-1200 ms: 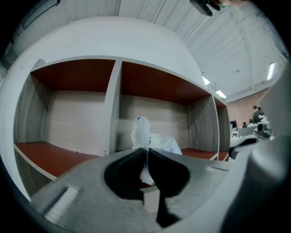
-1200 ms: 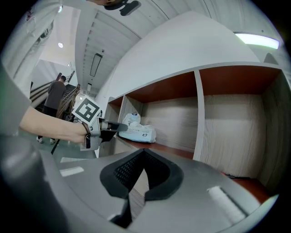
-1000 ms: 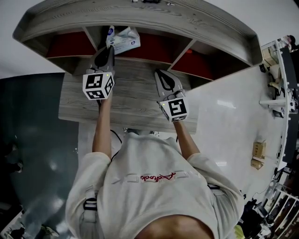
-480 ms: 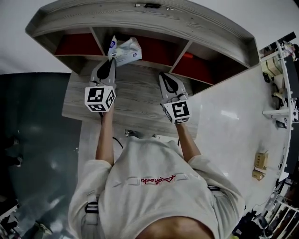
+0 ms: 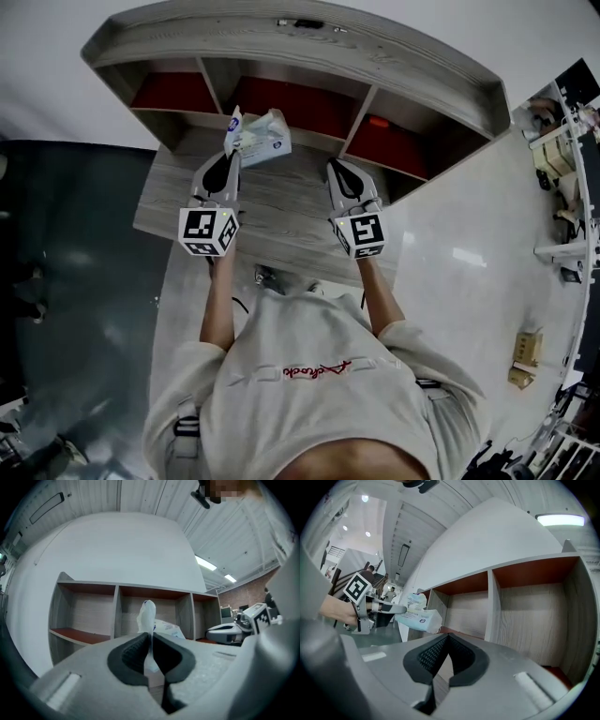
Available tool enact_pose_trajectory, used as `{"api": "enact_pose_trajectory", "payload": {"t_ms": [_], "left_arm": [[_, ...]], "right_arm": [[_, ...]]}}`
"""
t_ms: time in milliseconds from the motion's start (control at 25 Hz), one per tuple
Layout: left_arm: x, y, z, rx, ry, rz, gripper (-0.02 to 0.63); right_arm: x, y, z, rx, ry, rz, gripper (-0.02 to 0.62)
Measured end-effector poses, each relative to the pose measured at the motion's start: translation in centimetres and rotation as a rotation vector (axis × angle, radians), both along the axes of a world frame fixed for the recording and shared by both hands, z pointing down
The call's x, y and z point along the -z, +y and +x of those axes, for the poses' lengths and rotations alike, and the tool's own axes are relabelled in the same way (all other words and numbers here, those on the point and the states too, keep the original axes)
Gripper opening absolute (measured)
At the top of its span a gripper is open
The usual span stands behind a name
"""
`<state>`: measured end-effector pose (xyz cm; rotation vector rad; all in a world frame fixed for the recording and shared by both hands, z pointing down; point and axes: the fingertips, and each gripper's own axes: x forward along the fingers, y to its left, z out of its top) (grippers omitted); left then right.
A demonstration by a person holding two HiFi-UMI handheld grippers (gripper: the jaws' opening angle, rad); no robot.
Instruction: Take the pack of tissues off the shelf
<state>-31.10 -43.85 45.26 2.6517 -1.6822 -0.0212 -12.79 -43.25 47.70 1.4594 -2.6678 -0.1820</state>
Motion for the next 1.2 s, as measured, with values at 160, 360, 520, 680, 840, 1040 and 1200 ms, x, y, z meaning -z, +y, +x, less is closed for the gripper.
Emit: {"api": "enact_pose_trajectory", "payload": {"t_ms": [160,360,520,680,840,1040,1200], "left_arm": [[-0.4,1.9,-0.1,0.018,0.007,-0.004,0.012],[-0.9,4.0,-0.2,0.048,0.016,-0.014,0.012],[-1.4,5.6,0.3,0.064,0.019,-0.026,0.012],[-1.6,6.6,0.8,0.074,0.022,-0.029,0.012],[-1.6,7.5,1.6,0.08,0.025,-0.026,0.012],[-1.4,7.7,2.1,0.077,0.024,-0.02,0.012],[-1.2,7.9,2.4,0.075,0.021,-0.019,0.012]], "right_arm": [[0.1,0.6,0.2,0.017,0.001,0.004,0.003],[0.0,1.4,0.4,0.039,0.002,0.002,0.003],[-0.5,2.3,1.0,0.05,0.004,-0.013,0.003],[-0.3,2.6,1.7,0.054,0.0,-0.007,0.003],[0.1,3.2,2.6,0.059,-0.001,0.001,0.002],[0.4,3.4,2.8,0.062,-0.001,0.008,0.002],[0.8,3.7,2.9,0.059,-0.002,0.014,0.002]]}}
